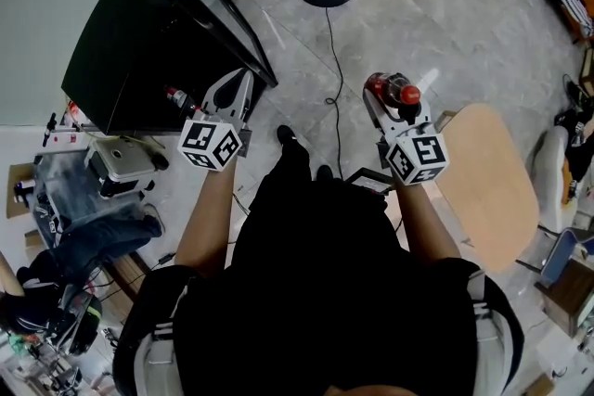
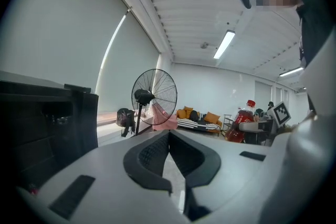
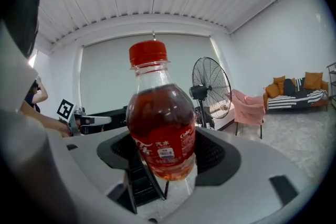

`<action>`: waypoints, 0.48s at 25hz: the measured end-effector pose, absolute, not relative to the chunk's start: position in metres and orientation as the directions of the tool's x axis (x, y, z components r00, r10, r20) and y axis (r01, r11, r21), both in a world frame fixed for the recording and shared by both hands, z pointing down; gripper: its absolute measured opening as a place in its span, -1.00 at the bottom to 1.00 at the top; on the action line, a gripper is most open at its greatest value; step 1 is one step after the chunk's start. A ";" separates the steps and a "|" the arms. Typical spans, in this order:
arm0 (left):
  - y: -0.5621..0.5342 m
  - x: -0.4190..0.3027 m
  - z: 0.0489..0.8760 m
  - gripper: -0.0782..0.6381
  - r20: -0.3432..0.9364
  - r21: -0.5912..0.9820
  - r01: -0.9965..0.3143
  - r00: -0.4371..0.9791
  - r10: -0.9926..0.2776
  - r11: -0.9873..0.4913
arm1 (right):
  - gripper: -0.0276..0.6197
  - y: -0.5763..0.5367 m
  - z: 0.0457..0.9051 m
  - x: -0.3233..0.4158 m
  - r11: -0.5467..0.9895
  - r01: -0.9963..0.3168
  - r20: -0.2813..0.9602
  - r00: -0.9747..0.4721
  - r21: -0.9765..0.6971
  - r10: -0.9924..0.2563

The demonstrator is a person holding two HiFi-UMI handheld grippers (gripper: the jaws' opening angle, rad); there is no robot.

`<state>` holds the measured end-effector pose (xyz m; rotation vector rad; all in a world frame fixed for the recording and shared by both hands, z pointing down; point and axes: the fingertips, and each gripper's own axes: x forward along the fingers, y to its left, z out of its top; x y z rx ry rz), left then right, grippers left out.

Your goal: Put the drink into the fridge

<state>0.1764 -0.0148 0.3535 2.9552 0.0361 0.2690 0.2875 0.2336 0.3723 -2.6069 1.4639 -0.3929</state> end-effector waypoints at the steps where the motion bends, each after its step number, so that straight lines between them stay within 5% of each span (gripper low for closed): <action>1: -0.018 0.178 0.355 -0.74 0.176 0.178 0.011 0.983 0.043 -0.984 | 0.04 0.231 0.372 0.289 -0.525 -0.819 0.165 0.499 -0.230 -0.851; 12: -0.060 0.225 0.361 -0.74 0.150 0.232 0.085 0.981 0.121 -0.969 | 0.04 0.192 0.366 0.322 -0.590 -0.778 0.182 0.561 -0.218 -0.807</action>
